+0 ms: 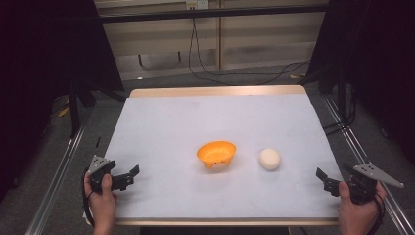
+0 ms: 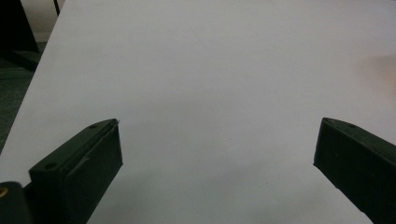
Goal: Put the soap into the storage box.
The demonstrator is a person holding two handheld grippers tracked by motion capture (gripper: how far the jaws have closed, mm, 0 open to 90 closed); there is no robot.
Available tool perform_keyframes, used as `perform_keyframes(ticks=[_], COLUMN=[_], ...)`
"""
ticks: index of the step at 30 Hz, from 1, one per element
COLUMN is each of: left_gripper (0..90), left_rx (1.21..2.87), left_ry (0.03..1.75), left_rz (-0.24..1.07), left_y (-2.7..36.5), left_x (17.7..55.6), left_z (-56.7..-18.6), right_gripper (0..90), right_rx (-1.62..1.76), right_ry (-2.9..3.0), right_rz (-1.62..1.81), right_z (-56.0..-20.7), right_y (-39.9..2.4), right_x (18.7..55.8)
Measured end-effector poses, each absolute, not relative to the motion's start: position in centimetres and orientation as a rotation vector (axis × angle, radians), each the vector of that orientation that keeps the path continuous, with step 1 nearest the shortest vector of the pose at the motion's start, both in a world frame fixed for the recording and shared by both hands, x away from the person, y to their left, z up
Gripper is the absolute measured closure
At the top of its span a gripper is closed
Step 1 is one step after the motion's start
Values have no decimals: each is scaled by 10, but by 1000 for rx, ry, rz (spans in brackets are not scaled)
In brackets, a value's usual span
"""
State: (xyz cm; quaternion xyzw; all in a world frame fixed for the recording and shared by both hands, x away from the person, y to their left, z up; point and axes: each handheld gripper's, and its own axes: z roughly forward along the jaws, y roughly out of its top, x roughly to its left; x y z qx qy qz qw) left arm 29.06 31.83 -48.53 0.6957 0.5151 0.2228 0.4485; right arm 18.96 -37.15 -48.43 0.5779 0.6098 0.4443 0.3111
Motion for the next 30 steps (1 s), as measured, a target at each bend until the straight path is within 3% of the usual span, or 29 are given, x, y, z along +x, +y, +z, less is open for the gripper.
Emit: perform_keyframes(ticks=[3,9,30], left_gripper=[10,11,11], left_rx=[1722,1727,1735], left_ry=[1272,1275,1277], left_rz=[557,562,556], left_y=[318,317,317], left_x=[290,290,291], left_z=[-485,-485,-485], right_gripper=[87,114,50], right_rx=[1519,1498,1474], right_ry=[1616,1706,2112], right_rz=[1175,1220,1037], right_z=[-484,-484,-465], right_y=[-371,-371,-351], right_x=[190,193,233])
